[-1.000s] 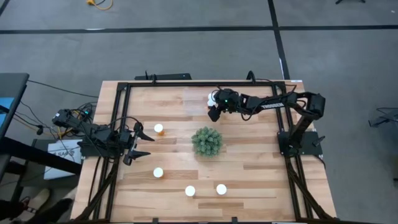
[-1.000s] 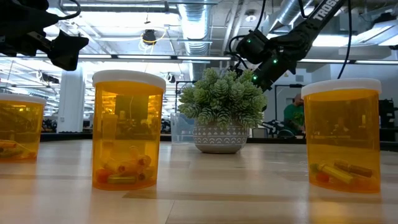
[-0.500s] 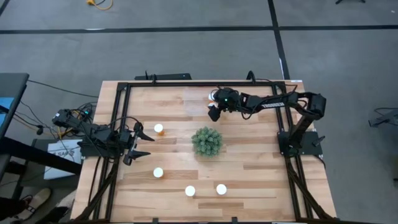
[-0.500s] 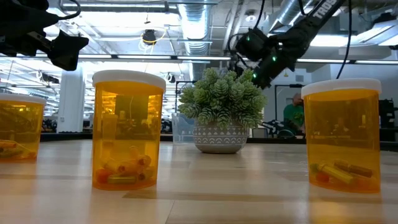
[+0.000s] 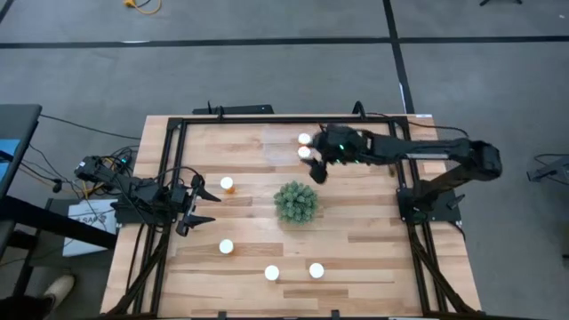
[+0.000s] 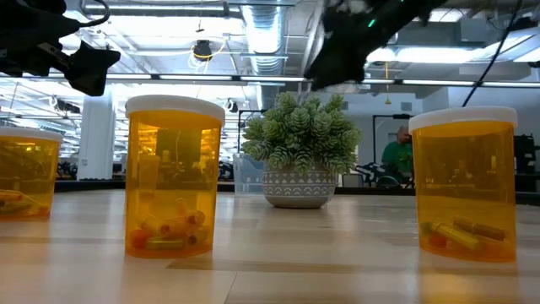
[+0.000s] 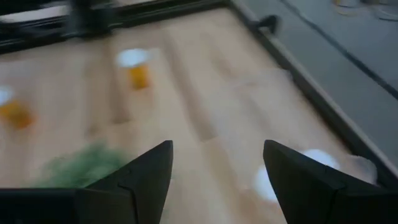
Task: Pick and place pill bottles into a basket
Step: Put the orange pill bottle into the transparent bin
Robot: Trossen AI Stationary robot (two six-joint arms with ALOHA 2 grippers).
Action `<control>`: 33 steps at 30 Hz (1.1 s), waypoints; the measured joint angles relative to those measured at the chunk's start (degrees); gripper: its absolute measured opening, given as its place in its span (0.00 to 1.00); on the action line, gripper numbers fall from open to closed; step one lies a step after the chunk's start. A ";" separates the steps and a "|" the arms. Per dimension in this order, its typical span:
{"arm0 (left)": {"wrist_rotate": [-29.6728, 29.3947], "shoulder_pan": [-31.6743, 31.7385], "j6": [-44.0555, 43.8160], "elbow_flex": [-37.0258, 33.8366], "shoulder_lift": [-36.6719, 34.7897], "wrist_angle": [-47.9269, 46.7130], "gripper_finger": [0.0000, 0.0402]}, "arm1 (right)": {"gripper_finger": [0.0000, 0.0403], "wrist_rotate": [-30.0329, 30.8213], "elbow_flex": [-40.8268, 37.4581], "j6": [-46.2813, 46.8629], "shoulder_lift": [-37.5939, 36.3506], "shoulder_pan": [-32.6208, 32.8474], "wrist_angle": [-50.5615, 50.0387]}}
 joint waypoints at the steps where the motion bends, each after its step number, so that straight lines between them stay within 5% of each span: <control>1: 0.01 -0.01 0.00 0.00 -0.01 -0.01 0.69 | 0.61 0.02 -0.40 -0.01 -1.53 1.82 -0.96; 15: 0.00 -0.01 0.00 -0.01 -0.02 -0.01 0.69 | 0.60 0.38 -17.43 11.42 -17.27 30.44 -2.13; 21: 0.02 0.01 0.00 -0.01 -0.01 0.00 0.69 | 0.60 5.01 -24.28 13.86 -22.36 39.66 -1.28; 33: 0.01 0.01 0.00 0.00 -0.01 0.01 0.69 | 0.61 7.68 -33.39 16.63 -15.30 52.67 13.33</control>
